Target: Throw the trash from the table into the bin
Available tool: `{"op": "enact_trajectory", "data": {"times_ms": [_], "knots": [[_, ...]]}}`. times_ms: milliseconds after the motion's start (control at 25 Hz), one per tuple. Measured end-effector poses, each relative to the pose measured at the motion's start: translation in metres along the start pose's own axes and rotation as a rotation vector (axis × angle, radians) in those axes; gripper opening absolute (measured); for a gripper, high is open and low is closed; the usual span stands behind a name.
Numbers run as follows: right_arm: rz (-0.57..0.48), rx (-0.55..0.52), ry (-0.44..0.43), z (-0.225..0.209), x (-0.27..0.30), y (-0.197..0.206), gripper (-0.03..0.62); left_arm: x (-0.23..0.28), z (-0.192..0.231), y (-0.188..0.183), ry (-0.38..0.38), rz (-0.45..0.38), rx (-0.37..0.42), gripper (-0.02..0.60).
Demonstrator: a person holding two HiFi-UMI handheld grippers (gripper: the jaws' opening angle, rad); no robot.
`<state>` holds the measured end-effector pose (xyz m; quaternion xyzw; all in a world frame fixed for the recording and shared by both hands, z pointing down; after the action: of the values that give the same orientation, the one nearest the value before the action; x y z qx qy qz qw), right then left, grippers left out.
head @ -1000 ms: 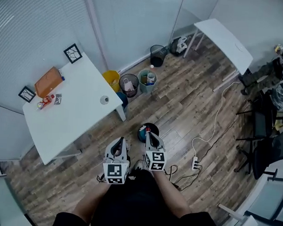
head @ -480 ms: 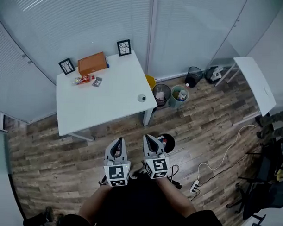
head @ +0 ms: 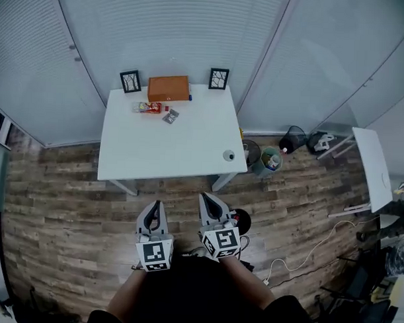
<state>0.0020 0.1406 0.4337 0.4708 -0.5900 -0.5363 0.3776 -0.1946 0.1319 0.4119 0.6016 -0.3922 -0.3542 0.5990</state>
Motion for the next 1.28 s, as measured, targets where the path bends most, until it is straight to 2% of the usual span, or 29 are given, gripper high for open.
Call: {"op": "enact_trajectory", "data": {"times_ms": [160, 280, 440, 640, 960, 1120, 1280], "knots": [[0.026, -0.01, -0.023, 0.016, 0.009, 0.005, 0.005, 0.001, 0.018, 0.006, 0.015, 0.008, -0.016, -0.003], [0.023, -0.004, -0.022, 0.025, 0.019, 0.005, 0.005, 0.007, 0.034, 0.008, 0.002, 0.032, -0.029, -0.003], [0.02, -0.014, -0.028, 0.038, 0.028, 0.005, 0.005, 0.006, 0.049, 0.008, -0.01, 0.019, -0.04, -0.003], [0.036, -0.028, -0.023, 0.053, 0.036, 0.008, 0.005, 0.002, 0.068, 0.009, 0.0, -0.007, -0.062, -0.002], [0.058, -0.045, 0.008, 0.078, 0.053, 0.022, 0.005, -0.004, 0.105, 0.021, 0.035, 0.001, -0.088, -0.003], [0.056, -0.041, 0.031, 0.091, 0.067, 0.032, 0.005, 0.001, 0.127, 0.031, 0.059, 0.007, -0.075, -0.003], [0.083, -0.05, 0.011, 0.1, 0.074, 0.038, 0.005, -0.003, 0.142, 0.039, 0.045, 0.031, -0.098, -0.002]]}}
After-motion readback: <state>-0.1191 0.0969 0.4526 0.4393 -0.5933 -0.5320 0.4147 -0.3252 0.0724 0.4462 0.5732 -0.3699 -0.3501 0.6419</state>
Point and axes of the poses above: the fingertips, and each gripper's own axes: x forward along the fingers, z to its left, y out of its underside, the point moved 9 cm from there along -x, backward along the fingers, and after that the axes turned 10 degrees about -z, right-handed, at the moved point
